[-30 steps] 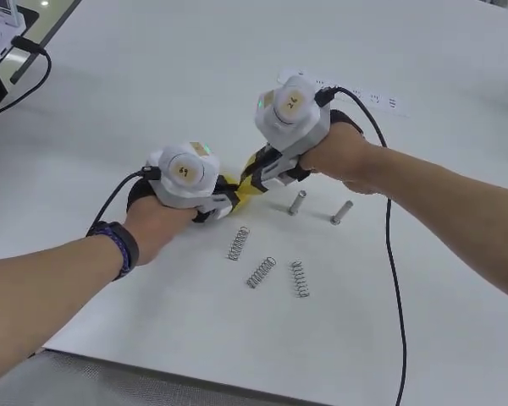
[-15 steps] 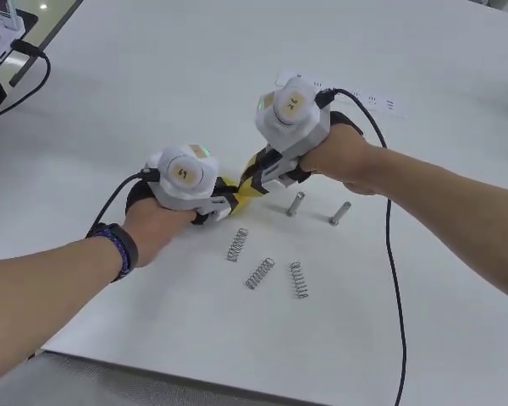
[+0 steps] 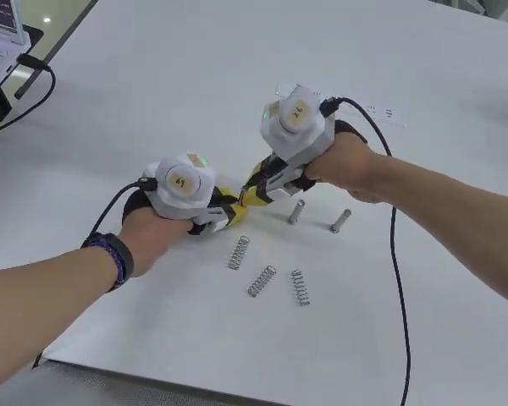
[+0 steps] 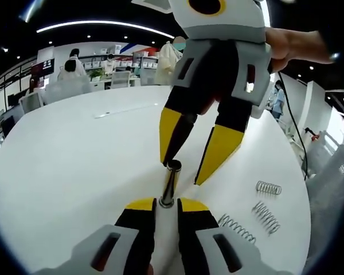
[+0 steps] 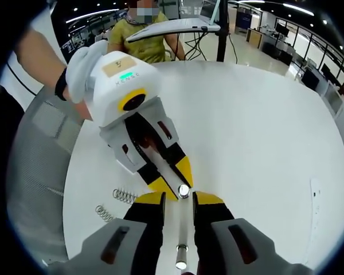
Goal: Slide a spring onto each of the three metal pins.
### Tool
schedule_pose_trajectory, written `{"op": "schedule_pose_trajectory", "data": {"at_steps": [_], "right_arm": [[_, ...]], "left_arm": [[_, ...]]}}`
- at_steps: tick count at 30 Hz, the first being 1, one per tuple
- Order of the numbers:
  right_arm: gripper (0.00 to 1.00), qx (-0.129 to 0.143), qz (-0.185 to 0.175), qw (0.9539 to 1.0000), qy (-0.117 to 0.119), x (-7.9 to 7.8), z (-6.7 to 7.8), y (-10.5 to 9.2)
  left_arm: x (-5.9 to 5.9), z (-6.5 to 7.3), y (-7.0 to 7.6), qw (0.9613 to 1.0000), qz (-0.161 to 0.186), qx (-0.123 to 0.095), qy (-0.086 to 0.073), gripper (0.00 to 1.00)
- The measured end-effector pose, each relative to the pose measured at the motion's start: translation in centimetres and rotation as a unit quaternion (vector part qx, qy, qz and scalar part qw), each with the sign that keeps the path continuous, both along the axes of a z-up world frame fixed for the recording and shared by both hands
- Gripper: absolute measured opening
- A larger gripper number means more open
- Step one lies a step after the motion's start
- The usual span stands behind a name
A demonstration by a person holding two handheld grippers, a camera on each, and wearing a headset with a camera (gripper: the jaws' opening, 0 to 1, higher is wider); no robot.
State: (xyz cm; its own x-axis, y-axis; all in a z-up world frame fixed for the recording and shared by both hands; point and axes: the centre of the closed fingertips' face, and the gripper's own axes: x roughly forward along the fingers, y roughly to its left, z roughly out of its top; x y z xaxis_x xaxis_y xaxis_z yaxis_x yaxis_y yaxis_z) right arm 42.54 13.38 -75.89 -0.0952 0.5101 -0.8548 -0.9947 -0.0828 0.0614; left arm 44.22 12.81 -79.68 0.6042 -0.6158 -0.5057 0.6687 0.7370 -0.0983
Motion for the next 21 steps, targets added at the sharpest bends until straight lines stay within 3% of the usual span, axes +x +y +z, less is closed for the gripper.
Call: {"op": "schedule_pose_trajectory", "data": {"at_steps": [8, 21], "right_arm": [[0.20, 0.004, -0.016, 0.9999, -0.003, 0.1, 0.9, -1.2], [0.25, 0.030, -0.075, 0.9967, 0.008, -0.1, 1.8, -2.7]], "left_arm": [[-0.8, 0.6, 1.1, 1.0000, 0.005, 0.008, 0.001, 0.13], [-2.0, 2.1, 3.5, 0.9996, 0.027, 0.000, 0.000, 0.17]]}}
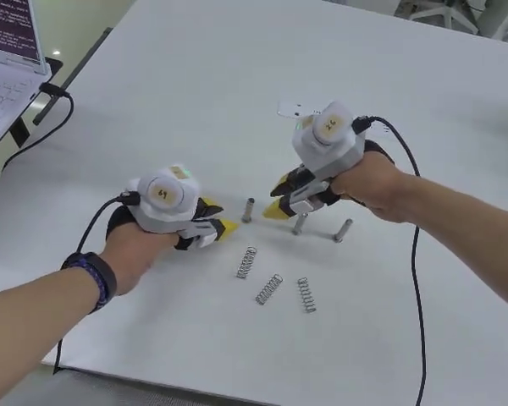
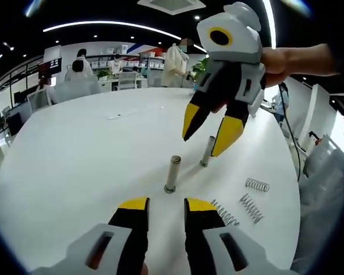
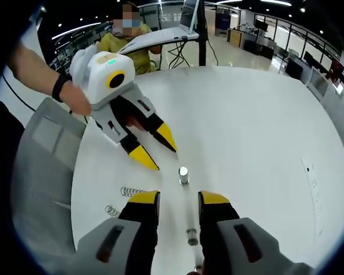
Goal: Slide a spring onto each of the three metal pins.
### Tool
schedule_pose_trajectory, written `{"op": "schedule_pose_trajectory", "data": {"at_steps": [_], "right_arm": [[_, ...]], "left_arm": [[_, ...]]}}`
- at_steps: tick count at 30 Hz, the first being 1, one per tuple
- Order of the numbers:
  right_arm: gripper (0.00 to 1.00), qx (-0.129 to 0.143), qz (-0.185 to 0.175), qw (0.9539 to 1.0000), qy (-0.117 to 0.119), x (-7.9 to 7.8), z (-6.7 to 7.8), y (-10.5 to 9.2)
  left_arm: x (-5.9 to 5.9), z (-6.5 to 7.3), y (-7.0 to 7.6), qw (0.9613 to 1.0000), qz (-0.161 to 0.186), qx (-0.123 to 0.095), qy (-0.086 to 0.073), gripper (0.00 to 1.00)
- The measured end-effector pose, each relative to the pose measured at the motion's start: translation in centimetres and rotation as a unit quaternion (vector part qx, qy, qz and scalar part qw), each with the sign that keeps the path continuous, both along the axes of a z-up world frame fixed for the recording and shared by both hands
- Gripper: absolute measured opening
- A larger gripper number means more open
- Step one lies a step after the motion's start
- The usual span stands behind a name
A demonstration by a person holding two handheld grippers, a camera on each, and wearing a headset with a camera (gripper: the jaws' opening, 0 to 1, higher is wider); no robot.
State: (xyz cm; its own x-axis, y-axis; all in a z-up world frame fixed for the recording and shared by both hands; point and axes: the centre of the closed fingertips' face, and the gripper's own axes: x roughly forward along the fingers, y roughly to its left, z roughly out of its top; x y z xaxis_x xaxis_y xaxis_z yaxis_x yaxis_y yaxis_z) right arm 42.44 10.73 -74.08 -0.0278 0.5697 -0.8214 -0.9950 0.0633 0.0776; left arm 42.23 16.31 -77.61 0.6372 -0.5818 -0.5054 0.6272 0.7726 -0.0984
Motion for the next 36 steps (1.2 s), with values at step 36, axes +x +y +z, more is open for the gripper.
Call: {"op": "schedule_pose_trajectory", "data": {"at_steps": [36], "right_arm": [[0.36, 0.105, -0.183, 0.9772, 0.021, -2.1, 2.2, -6.9]], "left_arm": [[-5.7, 4.8, 4.9, 0.9995, 0.028, 0.003, -0.012, 0.27]]}}
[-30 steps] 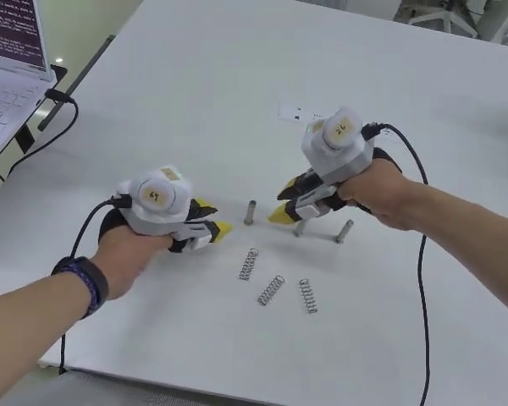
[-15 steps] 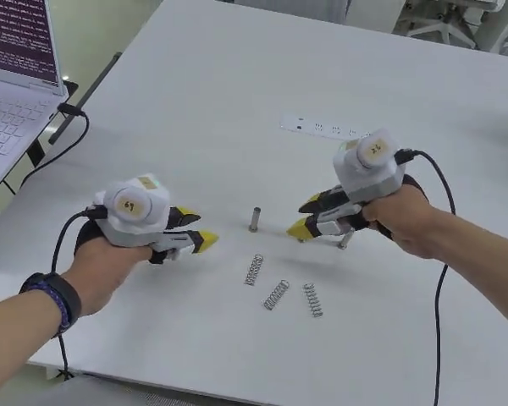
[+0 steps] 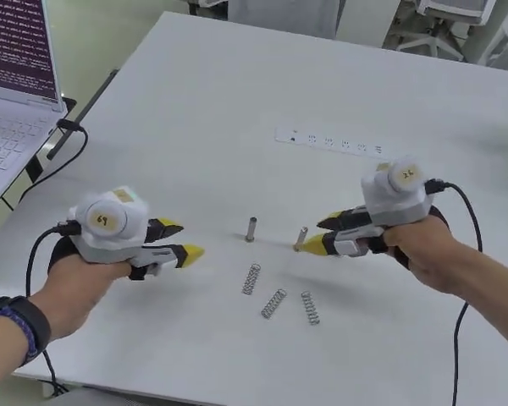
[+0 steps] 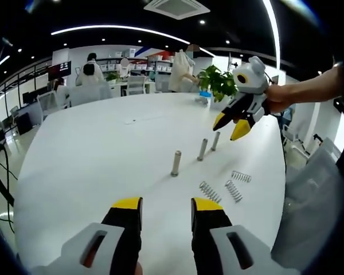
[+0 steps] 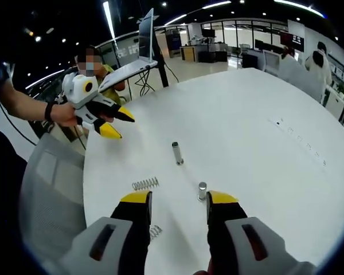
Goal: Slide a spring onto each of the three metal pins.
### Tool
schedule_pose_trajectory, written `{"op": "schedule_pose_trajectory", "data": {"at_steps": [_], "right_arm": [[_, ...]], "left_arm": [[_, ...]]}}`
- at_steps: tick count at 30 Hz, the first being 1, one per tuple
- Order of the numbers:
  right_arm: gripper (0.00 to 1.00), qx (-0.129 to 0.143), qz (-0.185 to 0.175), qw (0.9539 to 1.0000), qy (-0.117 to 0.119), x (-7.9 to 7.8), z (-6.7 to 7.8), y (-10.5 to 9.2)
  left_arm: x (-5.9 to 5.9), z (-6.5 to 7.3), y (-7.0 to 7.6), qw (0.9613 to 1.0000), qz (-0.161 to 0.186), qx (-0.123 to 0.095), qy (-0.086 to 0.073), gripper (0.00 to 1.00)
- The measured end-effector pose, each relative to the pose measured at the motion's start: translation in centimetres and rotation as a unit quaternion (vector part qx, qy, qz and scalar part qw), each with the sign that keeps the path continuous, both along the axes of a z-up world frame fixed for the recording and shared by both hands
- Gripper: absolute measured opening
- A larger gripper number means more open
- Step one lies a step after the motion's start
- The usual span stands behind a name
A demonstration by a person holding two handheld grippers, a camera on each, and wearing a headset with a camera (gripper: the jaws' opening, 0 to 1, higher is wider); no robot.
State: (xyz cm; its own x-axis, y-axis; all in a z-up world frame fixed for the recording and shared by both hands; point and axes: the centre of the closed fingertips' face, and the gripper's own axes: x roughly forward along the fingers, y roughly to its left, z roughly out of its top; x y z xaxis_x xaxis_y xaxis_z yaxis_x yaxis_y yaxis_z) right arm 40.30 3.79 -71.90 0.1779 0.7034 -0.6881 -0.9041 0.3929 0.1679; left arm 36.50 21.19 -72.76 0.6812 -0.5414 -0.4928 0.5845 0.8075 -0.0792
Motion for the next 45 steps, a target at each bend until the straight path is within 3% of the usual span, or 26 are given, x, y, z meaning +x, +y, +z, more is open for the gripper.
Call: {"op": "schedule_pose_trajectory", "data": {"at_steps": [21, 45], "right_arm": [[0.43, 0.028, -0.075, 0.9967, -0.010, -1.2, 0.9, -5.5], [0.51, 0.048, -0.143, 0.9886, -0.011, -6.7, 1.0, -9.3]], "left_arm": [[-2.0, 1.4, 1.1, 0.9999, 0.009, -0.012, -0.001, 0.36], [-5.5, 2.6, 1.1, 0.9998, 0.013, -0.012, 0.000, 0.43]]}}
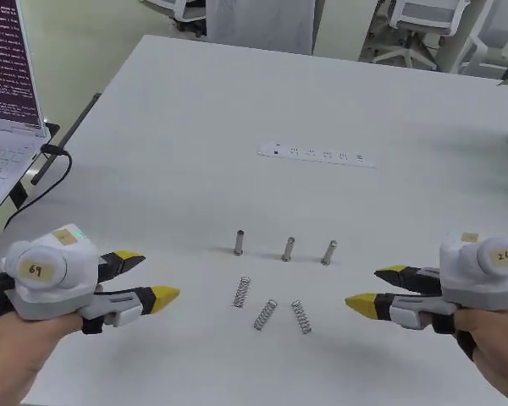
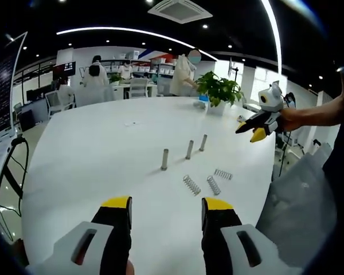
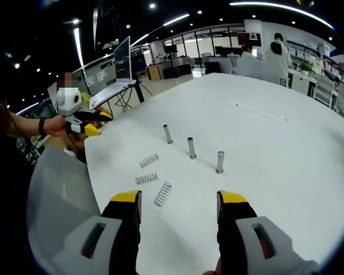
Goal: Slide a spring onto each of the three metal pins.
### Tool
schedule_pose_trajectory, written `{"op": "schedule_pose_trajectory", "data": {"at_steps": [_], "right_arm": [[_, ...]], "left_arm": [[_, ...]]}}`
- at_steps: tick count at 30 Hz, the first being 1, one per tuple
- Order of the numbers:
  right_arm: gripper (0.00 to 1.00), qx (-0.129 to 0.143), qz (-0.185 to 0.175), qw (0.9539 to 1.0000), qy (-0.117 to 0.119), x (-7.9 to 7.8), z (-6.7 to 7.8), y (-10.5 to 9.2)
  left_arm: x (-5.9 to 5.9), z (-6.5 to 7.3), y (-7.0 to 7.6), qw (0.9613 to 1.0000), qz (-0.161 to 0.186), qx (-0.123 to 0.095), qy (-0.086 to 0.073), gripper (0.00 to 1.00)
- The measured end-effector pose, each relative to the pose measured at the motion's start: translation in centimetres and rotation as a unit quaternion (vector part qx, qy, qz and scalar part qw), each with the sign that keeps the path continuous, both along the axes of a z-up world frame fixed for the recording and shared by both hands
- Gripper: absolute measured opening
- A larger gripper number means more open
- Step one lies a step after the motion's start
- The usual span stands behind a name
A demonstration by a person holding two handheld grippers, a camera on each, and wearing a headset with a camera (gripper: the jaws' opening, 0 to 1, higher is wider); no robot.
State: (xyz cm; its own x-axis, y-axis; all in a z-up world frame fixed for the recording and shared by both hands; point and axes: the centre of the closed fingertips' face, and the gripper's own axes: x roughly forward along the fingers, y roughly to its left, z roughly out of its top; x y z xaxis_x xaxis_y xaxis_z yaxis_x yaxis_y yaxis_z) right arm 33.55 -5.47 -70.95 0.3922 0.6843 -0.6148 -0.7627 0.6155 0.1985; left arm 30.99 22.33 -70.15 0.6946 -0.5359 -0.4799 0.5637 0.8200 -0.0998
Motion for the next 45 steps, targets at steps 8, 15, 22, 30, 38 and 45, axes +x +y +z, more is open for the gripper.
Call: {"op": "schedule_pose_trajectory", "data": {"at_steps": [8, 15, 22, 30, 38, 45], "right_arm": [[0.55, 0.009, -0.013, 0.9998, 0.006, -1.8, -0.2, -0.5], [0.58, 0.018, -0.021, 0.9996, 0.007, -2.7, -0.3, -0.5], [0.62, 0.025, -0.028, 0.9992, 0.014, -3.5, -0.7, -0.3], [0.66, 0.032, -0.030, 0.9989, 0.017, -3.5, -0.7, 0.0], [0.65, 0.035, -0.032, 0.9988, 0.016, -3.4, -0.6, 0.1], [0.65, 0.034, -0.037, 0.9986, 0.016, -3.5, -0.5, -0.1]], "left_arm": [[-1.3, -0.1, -0.1, 0.9999, 0.011, -0.004, 0.004, 0.45], [-1.9, 0.0, -0.4, 0.9998, 0.015, -0.007, 0.006, 0.46], [-2.1, 0.2, -1.0, 0.9996, 0.019, -0.017, 0.009, 0.49], [-1.9, 0.0, -1.7, 0.9997, 0.011, -0.016, 0.016, 0.50], [-1.2, -0.6, -2.2, 0.9996, 0.006, -0.015, 0.021, 0.49], [-0.6, -1.0, -2.8, 0.9996, 0.000, -0.016, 0.025, 0.48]]}}
